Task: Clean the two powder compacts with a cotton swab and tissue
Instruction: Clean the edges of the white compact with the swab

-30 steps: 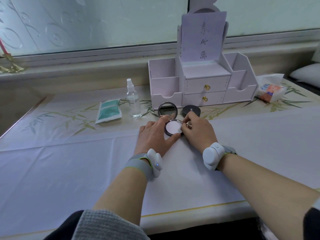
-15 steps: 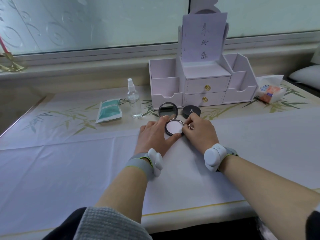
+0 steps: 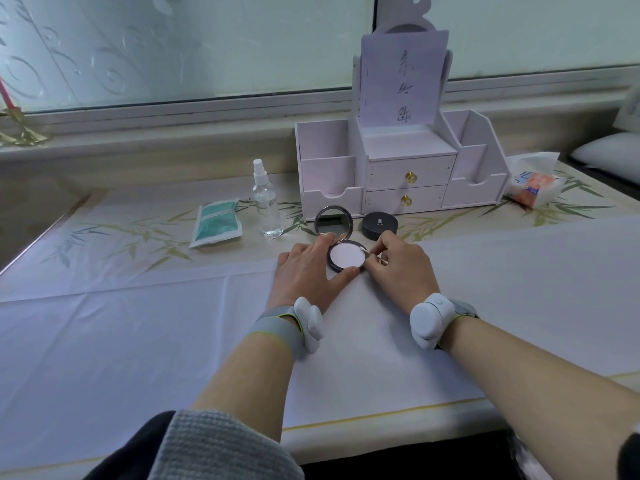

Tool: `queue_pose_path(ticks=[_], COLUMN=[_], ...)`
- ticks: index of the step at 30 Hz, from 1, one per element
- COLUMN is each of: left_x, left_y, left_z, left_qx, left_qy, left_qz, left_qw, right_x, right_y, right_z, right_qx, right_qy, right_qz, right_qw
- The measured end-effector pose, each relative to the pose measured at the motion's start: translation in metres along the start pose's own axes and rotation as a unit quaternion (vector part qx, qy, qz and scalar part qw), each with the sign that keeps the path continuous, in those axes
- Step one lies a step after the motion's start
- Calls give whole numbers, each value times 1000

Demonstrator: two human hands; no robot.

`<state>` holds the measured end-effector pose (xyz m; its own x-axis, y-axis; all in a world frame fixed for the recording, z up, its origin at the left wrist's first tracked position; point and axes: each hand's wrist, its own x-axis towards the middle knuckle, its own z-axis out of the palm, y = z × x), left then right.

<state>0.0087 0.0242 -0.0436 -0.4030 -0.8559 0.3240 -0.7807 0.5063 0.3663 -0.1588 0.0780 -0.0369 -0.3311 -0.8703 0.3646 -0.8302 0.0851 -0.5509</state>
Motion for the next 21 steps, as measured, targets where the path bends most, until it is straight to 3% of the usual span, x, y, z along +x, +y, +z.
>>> queue_pose_path(ticks=[21], left_x=[0], left_y=[1], left_z=[-1], left_qx=[-8], left_qy=[-7], left_qz=[-5], left_qw=[1000], right_x=[-14], right_y=[0], right_z=[-9], right_qx=[-6], right_qy=[-6], right_qz=[-4], right_qw=[1000])
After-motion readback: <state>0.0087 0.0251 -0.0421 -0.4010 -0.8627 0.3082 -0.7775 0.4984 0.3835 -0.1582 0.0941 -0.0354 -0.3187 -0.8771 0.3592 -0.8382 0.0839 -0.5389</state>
